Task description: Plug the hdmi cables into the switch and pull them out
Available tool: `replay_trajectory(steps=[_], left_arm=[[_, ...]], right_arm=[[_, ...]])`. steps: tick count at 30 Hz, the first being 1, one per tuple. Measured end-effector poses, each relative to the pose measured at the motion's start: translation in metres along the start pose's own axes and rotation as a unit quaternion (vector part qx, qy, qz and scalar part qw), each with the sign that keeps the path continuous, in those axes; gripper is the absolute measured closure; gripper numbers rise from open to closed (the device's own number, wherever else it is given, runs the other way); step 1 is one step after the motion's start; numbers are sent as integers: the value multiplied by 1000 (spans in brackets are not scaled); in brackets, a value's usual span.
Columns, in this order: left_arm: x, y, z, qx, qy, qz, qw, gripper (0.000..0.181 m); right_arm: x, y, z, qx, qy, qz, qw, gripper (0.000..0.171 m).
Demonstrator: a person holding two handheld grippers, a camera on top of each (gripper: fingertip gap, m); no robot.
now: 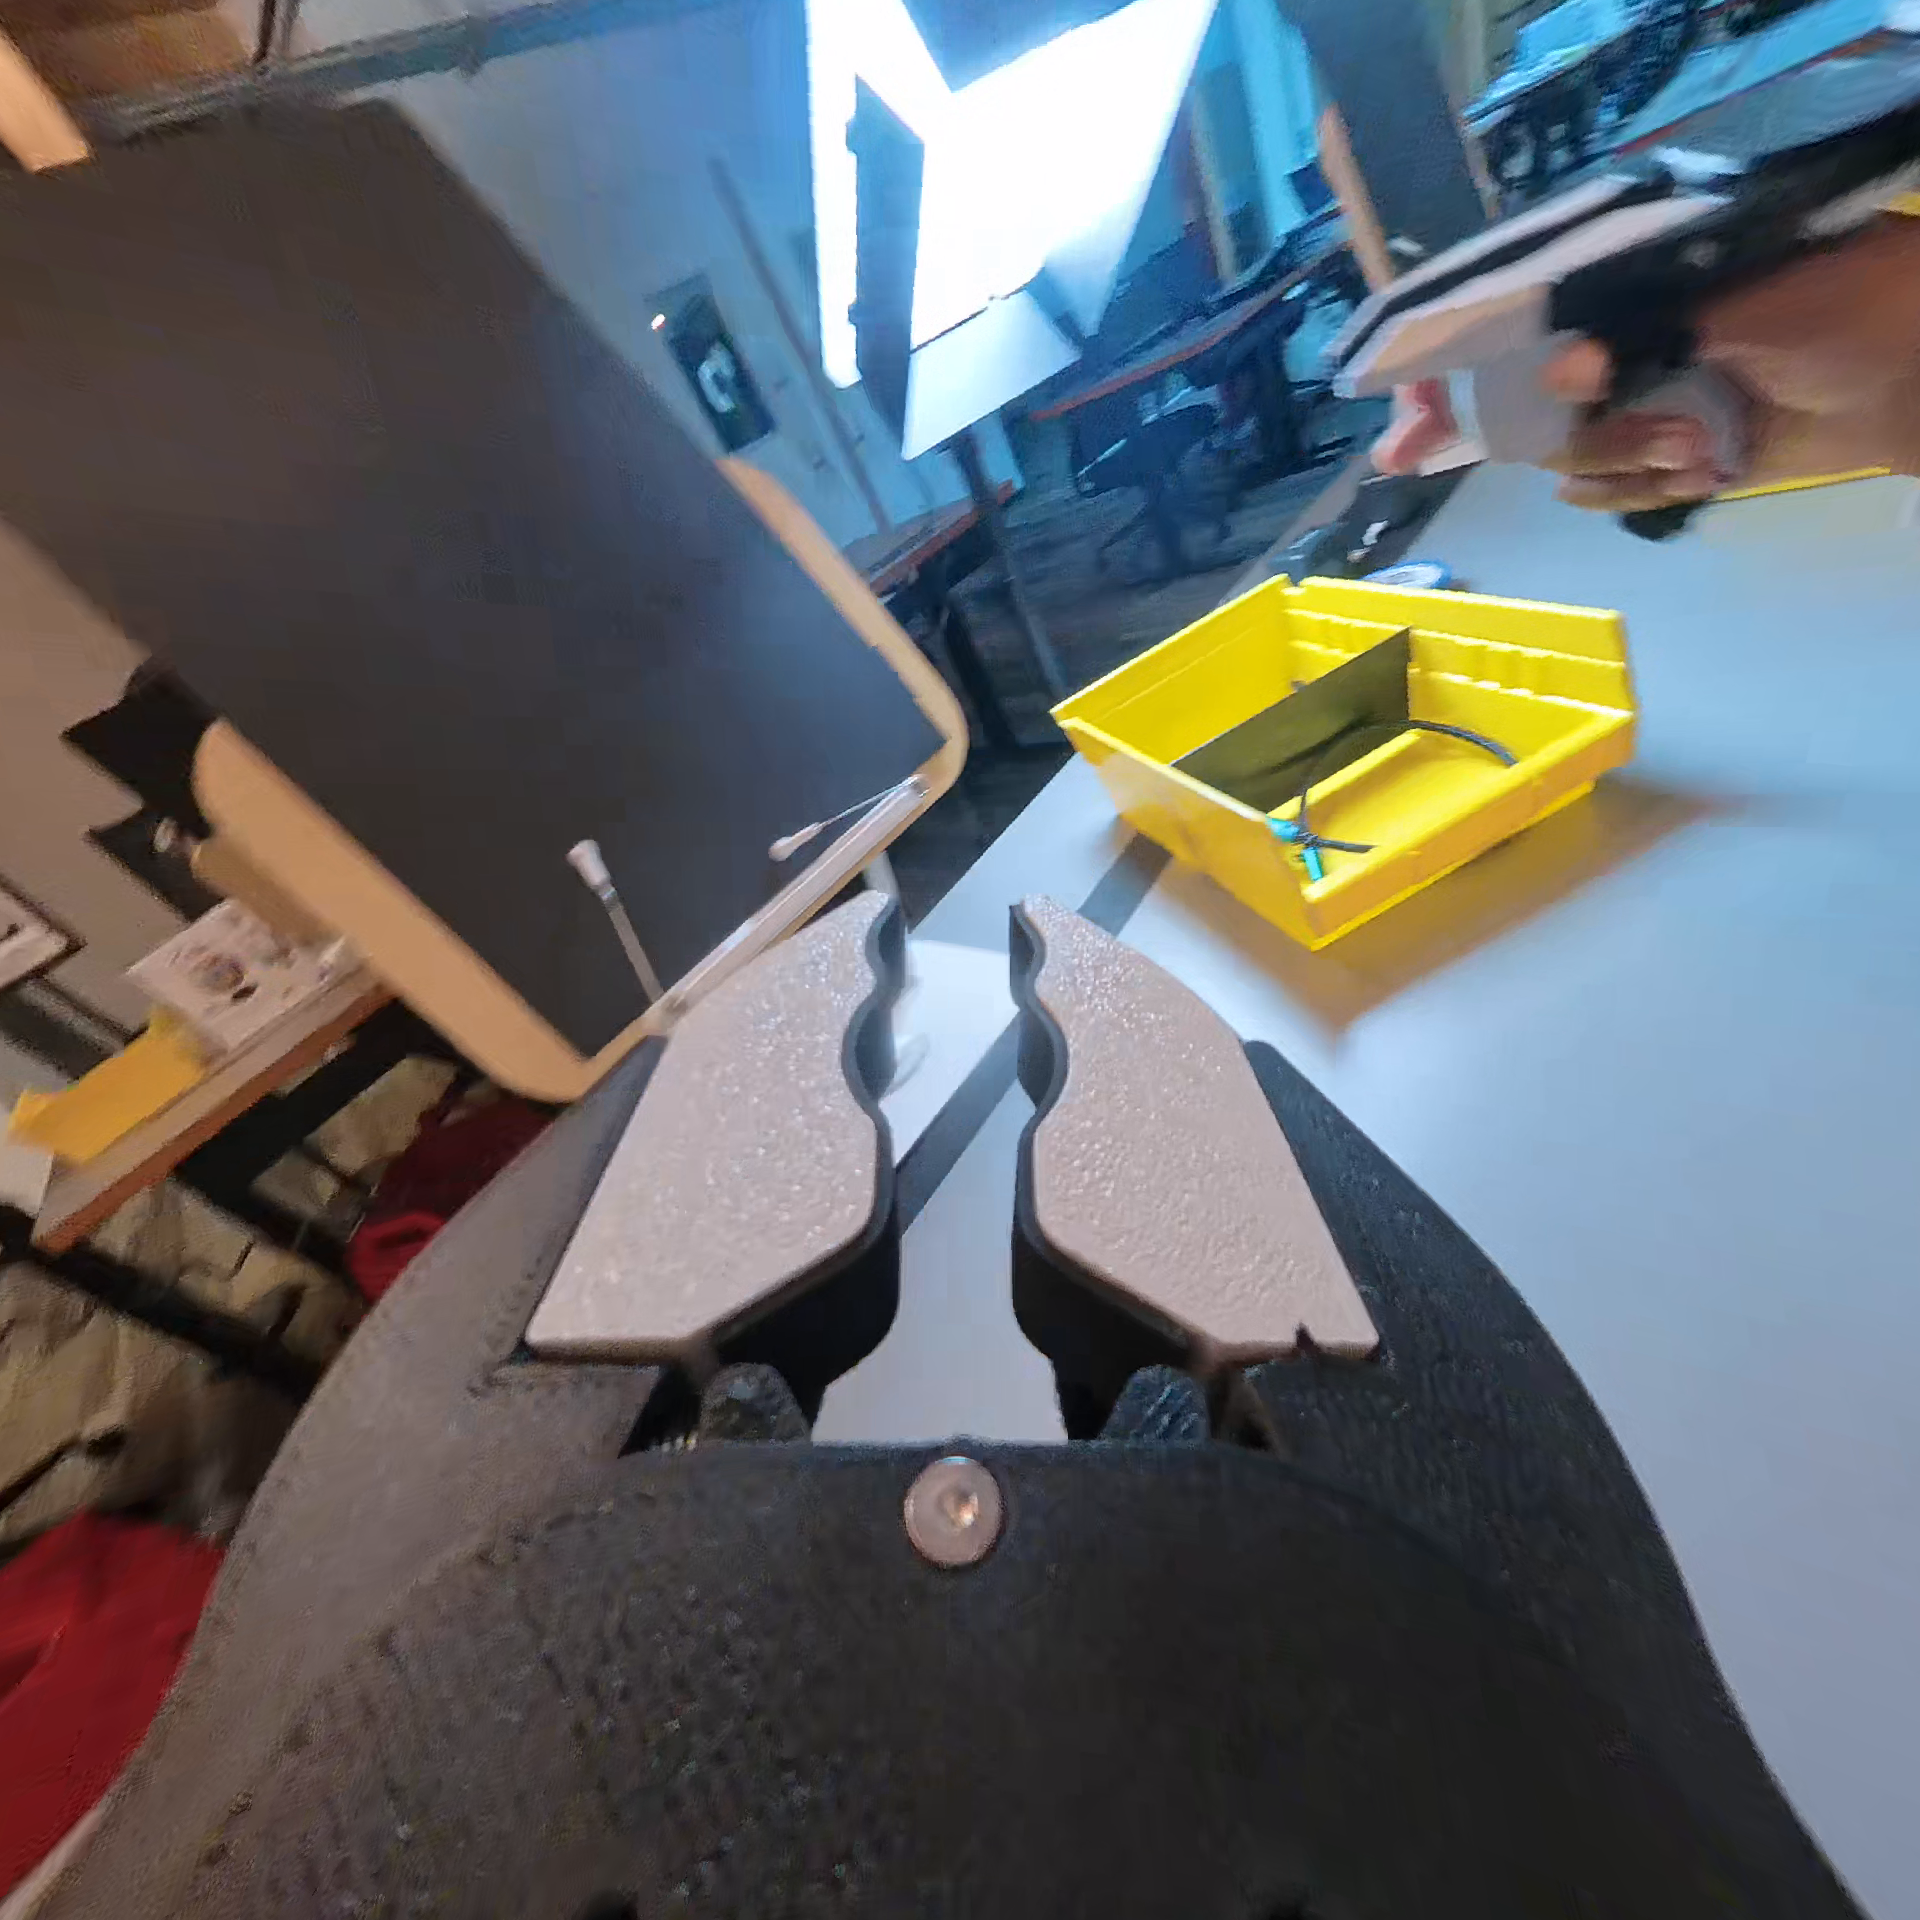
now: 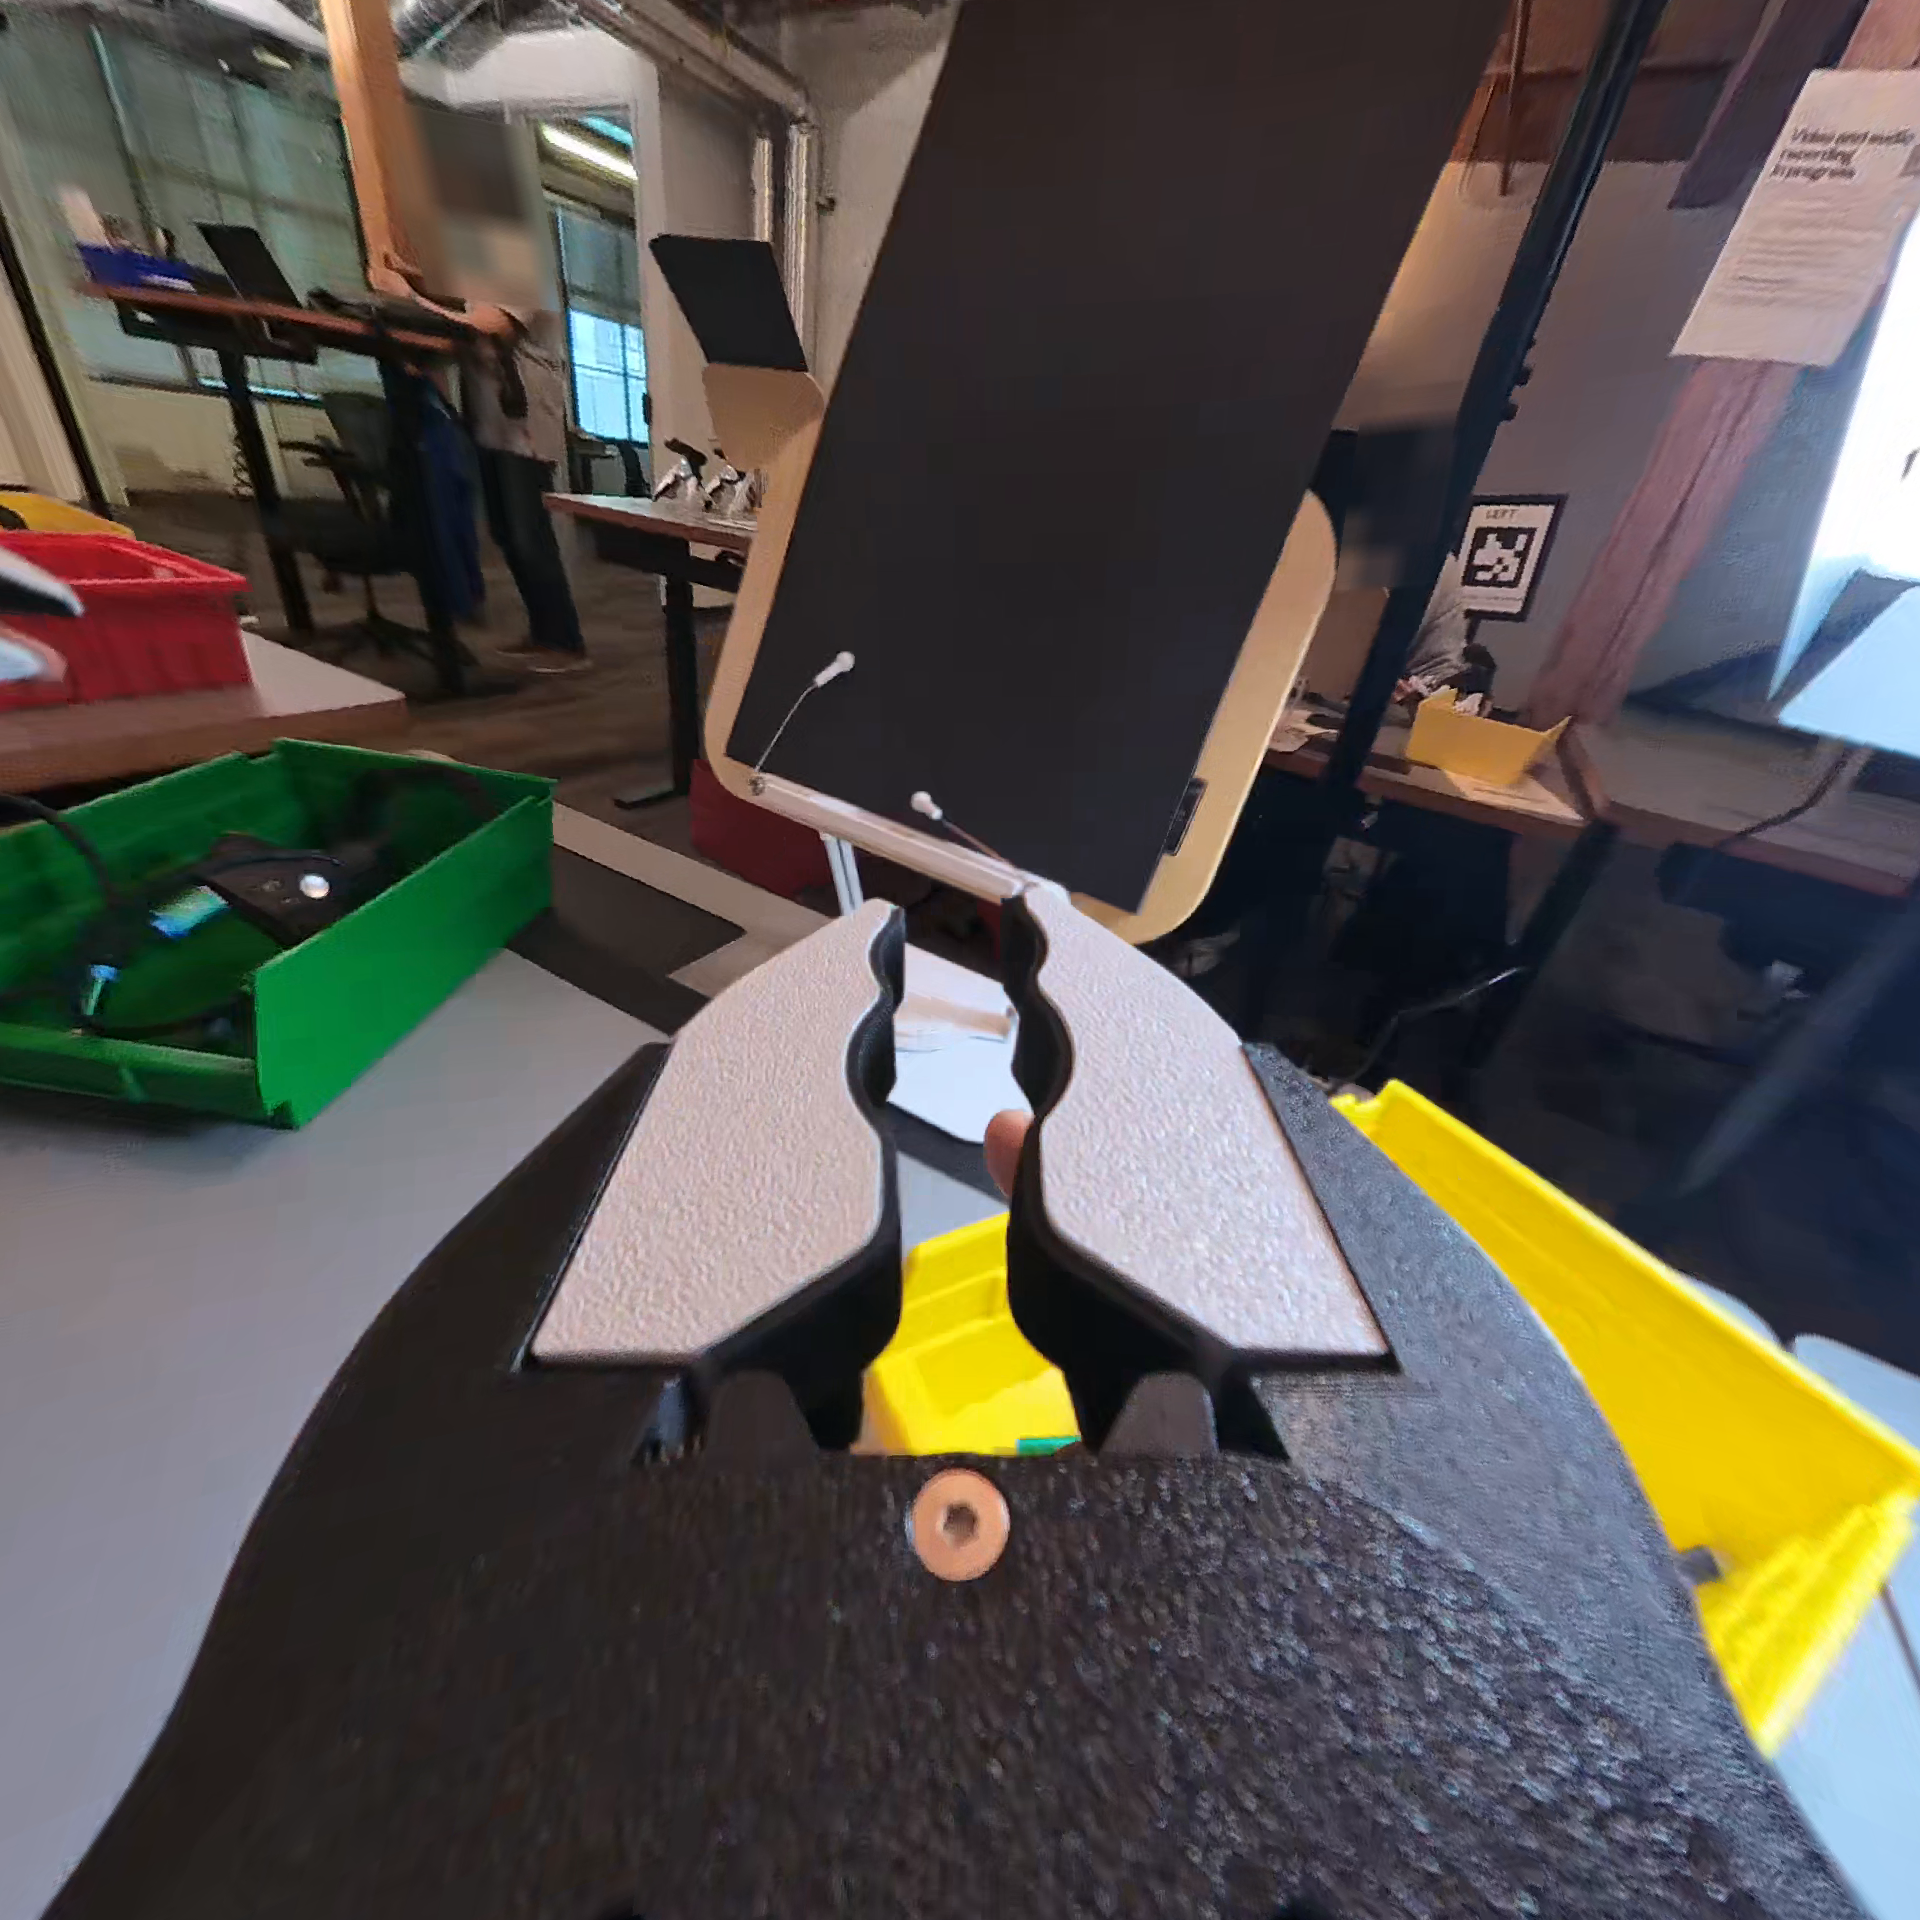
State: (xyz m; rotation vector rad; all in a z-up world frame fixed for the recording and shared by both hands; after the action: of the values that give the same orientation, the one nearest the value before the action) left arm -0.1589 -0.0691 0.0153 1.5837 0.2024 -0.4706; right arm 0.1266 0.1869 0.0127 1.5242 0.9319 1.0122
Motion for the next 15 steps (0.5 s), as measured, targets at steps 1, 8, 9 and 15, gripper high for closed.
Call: replay_trajectory(steps=[1, 8, 9, 15], left_arm=[[-11, -1, 11, -10, 21, 12, 1000, 163], [-75, -49, 78, -144, 125, 120, 974, 152], [-77, -59, 78, -166, 110, 143, 969, 149], [-90, -126, 60, -330, 178, 149, 915, 142]], right_arm=[[-8, -8, 2, -2, -6, 1, 1000, 153], [-9, -38, 2, -9, 0, 7, 1000, 155], [-7, -37, 2, -6, 1, -2, 1000, 155], [-8, -36, -6, -1, 25, 5, 1000, 157]])
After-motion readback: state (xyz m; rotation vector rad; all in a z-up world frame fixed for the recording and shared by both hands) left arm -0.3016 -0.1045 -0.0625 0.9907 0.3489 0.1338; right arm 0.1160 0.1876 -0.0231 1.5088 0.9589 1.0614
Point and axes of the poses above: each gripper's, where its closed fingertips meet, z back along the fingers, y out of its top, x = y × z across the jaws, the point moved 9 cm from there along z, back along the fingers, and after that the axes turned 4 degrees about x, right-handed, at the moved point
